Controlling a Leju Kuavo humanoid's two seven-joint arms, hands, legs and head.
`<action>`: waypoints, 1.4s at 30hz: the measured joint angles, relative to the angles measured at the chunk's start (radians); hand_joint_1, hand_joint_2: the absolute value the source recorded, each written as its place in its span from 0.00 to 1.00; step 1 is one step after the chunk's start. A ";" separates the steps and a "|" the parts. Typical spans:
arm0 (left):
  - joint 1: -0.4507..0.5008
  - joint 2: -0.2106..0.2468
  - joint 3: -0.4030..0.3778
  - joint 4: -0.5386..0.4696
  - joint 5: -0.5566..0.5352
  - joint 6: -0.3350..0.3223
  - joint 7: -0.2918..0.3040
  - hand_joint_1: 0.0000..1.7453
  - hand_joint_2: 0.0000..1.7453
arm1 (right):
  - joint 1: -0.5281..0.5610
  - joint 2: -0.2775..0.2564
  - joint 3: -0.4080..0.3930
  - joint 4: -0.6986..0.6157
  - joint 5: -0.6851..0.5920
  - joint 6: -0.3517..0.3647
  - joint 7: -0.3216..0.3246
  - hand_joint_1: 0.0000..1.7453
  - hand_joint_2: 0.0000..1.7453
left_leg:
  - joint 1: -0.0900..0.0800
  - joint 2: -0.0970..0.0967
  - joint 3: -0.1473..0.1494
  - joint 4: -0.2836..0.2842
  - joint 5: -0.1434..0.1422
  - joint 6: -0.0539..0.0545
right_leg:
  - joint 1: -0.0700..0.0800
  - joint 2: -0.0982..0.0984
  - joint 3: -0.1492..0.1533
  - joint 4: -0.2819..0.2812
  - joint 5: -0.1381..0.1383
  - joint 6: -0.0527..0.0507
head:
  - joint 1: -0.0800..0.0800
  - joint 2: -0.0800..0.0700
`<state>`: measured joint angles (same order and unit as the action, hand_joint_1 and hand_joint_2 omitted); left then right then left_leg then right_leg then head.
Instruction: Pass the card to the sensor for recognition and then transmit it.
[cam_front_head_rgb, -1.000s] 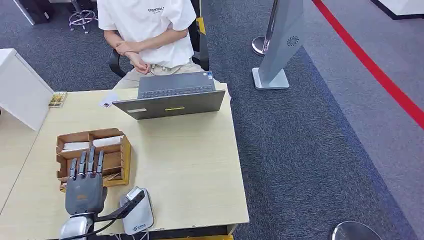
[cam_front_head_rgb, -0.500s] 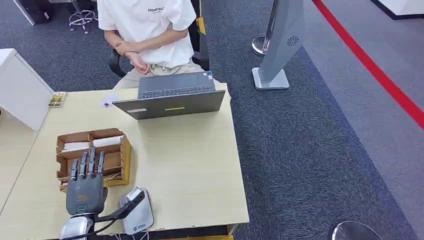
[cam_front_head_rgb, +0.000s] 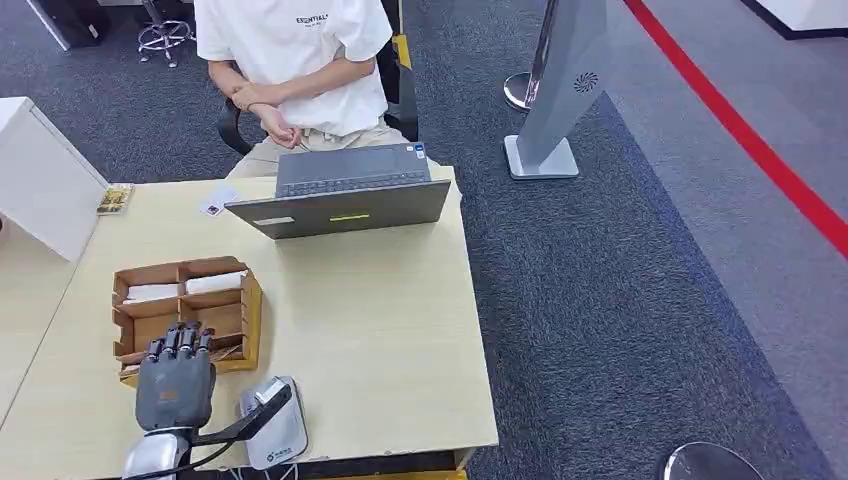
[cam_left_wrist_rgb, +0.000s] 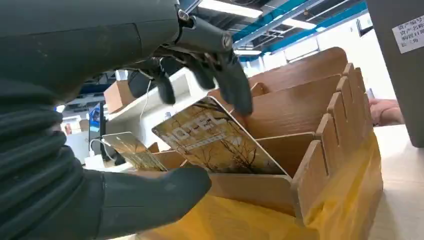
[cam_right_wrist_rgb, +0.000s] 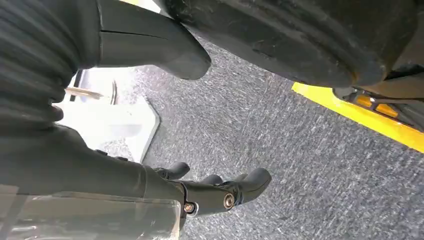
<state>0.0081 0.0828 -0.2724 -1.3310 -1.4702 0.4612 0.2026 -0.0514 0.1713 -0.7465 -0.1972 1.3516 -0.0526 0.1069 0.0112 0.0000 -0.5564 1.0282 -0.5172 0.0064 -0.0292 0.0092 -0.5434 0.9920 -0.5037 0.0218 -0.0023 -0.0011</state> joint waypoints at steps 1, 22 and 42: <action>0.000 0.000 0.000 0.000 0.000 0.000 0.000 1.00 1.00 | 0.000 0.000 0.000 0.000 -0.002 0.000 -0.002 0.00 1.00 | 0.000 0.000 0.000 0.000 0.000 0.000 | 0.000 0.000 0.000 0.000 0.000 0.000 | 0.000 0.000; 0.002 0.010 0.001 -0.011 0.000 -0.011 -0.015 1.00 1.00 | 0.000 0.000 -0.017 0.000 -0.019 -0.001 -0.010 0.00 1.00 | 0.000 0.000 0.000 0.000 0.000 0.000 | 0.000 0.000 0.000 0.000 0.000 0.000 | 0.000 0.000; 0.026 0.032 -0.010 -0.187 -0.003 -0.154 0.004 1.00 1.00 | 0.000 0.000 -0.038 0.000 -0.038 -0.003 -0.007 0.00 1.00 | 0.000 0.000 0.000 0.000 0.000 0.000 | 0.000 0.000 0.000 0.000 0.000 0.000 | 0.000 0.000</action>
<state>0.0343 0.1152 -0.2819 -1.5179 -1.4733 0.3070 0.2064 -0.0513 0.1713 -0.7847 -0.1972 1.3138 -0.0553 0.1003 0.0113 0.0000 -0.5564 1.0282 -0.5172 0.0064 -0.0292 0.0092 -0.5434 0.9922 -0.5037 0.0218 -0.0023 -0.0011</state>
